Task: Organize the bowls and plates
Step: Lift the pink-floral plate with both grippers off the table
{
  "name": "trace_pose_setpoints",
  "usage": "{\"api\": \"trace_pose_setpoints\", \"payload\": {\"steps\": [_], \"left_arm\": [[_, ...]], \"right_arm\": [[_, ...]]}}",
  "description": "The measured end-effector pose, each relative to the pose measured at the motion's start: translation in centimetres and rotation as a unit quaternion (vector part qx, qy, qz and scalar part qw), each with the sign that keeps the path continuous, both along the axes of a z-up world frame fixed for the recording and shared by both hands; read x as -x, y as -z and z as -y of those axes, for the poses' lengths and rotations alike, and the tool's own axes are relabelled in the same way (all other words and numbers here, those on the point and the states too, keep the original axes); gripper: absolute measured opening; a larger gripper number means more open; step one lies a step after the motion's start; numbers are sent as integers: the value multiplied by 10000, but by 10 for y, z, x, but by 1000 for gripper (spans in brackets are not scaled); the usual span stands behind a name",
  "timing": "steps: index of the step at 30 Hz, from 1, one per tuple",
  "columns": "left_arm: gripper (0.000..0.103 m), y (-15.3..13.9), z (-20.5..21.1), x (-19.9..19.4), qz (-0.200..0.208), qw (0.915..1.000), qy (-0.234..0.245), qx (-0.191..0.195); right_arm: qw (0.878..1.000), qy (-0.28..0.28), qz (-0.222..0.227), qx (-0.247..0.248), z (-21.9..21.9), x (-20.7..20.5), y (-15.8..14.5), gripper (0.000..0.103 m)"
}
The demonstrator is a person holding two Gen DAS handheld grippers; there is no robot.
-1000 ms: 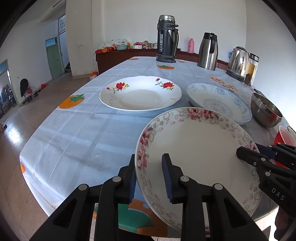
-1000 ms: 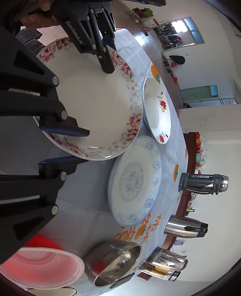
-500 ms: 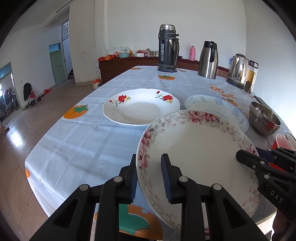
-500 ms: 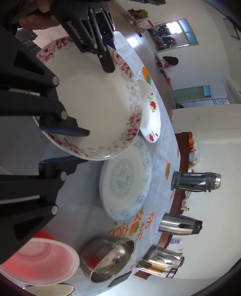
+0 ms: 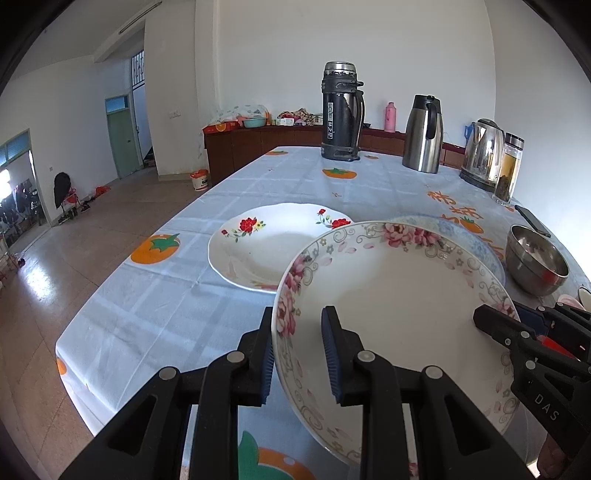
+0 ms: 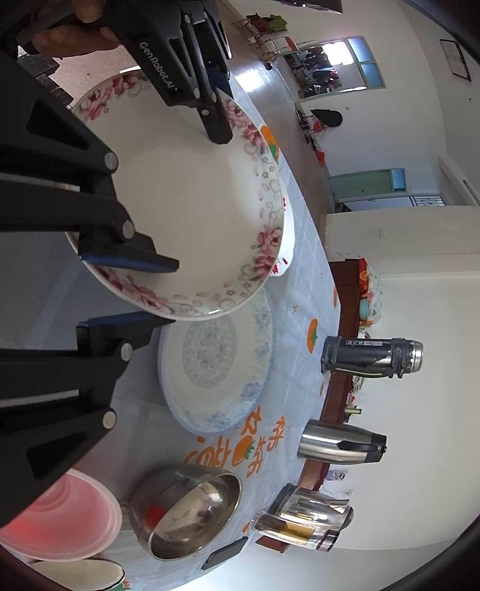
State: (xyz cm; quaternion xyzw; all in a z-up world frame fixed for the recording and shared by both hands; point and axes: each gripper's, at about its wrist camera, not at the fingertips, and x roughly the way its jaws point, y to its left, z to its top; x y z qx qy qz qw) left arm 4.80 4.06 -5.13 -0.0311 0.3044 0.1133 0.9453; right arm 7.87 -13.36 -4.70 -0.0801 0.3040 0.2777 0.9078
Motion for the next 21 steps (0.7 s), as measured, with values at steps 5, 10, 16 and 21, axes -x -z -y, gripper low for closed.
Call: {"api": "trace_pose_setpoints", "payload": {"steps": [5,10,16,21], "left_arm": [[26,-3,0,-9,63,10000,-14,-45],[26,-8,0,-18,141,9998,-12,-103],[26,-13,0,-29,228,9996,-10,-173],[26,-14,3,-39,275,9993,4,-238]], "right_arm": [[9999,65,52,-67,-1,-11,-1,21],[9997,145,114,-147,-1,-23,-4,21],[9993,236,160,-240,-1,-34,-6,21],[9988,356,192,-262,1,-40,-6,21]]}}
